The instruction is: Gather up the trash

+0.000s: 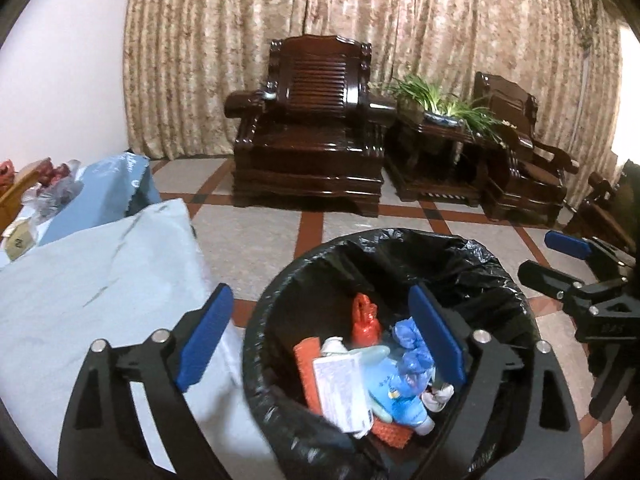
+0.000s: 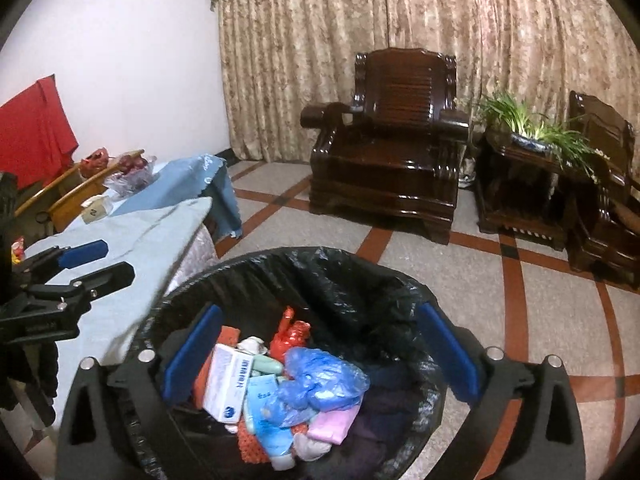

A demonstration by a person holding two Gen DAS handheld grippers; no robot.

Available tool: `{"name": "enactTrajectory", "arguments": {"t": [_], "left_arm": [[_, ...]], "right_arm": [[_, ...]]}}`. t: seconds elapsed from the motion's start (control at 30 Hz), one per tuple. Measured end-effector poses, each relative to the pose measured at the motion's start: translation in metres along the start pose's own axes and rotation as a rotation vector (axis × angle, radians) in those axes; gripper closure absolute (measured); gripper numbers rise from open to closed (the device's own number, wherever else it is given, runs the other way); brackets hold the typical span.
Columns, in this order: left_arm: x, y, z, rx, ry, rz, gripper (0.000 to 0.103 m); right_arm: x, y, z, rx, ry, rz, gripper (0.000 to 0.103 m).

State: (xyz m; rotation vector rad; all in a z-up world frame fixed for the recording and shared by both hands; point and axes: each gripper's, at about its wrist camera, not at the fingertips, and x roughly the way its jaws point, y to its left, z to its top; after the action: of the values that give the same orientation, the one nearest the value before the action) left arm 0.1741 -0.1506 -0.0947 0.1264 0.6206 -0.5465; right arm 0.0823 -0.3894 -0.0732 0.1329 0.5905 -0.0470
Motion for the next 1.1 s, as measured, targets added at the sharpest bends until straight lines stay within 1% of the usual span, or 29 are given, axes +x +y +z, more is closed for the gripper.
{"name": "enactTrajectory", "arguments": {"t": [0.17,0.3,0.57,0.7,0.93,1.1], "left_arm": [[-0.035,0.001,-0.003,-0.002,-0.026,0.016,0.007],[-0.063,0.002,-0.005,-0.006,-0.046,0.028,0.006],[-0.119,0.0,-0.009,-0.021,-0.086,0.057,0.006],[-0.144,-0.002,-0.014,-0.026,-0.1,0.076,0.006],[-0.18,-0.005,-0.018,-0.048,-0.132,0.093,0.006],[-0.199,-0.007,-0.017,-0.058,-0.155,0.105,0.006]], "right_arm": [[-0.028,0.015,0.003,0.007,-0.023,0.038,0.006],[-0.052,0.029,0.007,0.001,-0.044,0.066,0.006],[-0.095,0.054,0.016,-0.016,-0.059,0.096,0.006],[-0.111,0.065,0.017,-0.027,-0.069,0.093,0.006],[-0.136,0.082,0.016,-0.072,-0.091,0.101,0.006],[-0.152,0.093,0.015,-0.098,-0.109,0.114,0.006]]}}
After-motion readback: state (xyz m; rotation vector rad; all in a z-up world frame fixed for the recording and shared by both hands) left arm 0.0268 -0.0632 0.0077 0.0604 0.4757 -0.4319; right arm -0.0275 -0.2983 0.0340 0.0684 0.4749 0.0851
